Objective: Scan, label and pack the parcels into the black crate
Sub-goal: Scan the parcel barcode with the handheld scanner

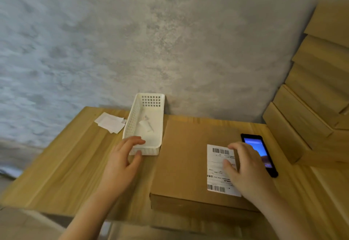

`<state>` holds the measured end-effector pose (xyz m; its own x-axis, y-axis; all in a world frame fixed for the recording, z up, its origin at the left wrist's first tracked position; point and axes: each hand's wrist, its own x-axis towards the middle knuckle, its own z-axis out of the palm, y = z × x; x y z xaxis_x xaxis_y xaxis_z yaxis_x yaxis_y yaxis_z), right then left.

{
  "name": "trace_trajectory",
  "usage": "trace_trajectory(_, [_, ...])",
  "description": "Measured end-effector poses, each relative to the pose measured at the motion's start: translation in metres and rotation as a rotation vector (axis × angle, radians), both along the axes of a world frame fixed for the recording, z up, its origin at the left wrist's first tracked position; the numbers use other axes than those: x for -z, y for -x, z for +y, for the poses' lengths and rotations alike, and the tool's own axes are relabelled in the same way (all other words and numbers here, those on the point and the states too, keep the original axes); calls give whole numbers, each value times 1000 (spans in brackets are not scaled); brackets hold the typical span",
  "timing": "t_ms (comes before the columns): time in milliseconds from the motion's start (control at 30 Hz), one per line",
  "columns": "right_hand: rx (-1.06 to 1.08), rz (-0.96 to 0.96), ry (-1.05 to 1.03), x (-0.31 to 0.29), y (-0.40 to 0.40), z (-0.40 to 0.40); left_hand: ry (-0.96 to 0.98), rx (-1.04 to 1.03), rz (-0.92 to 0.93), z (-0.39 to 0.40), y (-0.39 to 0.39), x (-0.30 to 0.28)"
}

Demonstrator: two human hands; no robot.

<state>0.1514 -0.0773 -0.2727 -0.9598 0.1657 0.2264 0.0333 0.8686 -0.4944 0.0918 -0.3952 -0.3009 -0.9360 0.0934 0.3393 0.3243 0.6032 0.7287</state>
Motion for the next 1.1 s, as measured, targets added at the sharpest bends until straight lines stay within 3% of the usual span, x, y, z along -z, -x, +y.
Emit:
trace_trajectory(167, [-80,-5,-189,-25,51,-37,90,-105,-45,-50,65,4])
trace_trajectory(367, [-290,-100,-222,-51,128,-123,242,-247,-244,-117,137,23])
trace_trajectory(567, [-498,-179,-263,-39,215,-228,340,-295,-276,-149,179,41])
trace_trajectory(767, [-561,-175,-586,-12,265,-284,440,-310,-231,-153,194,54])
trace_trajectory(933, [-483,-121,-313,-19,268,-272,386,-257,-115,-145,189,45])
trace_trajectory(1100, [-255,-24,-179,-31,259,-185,325,-35,22,-109,185,8])
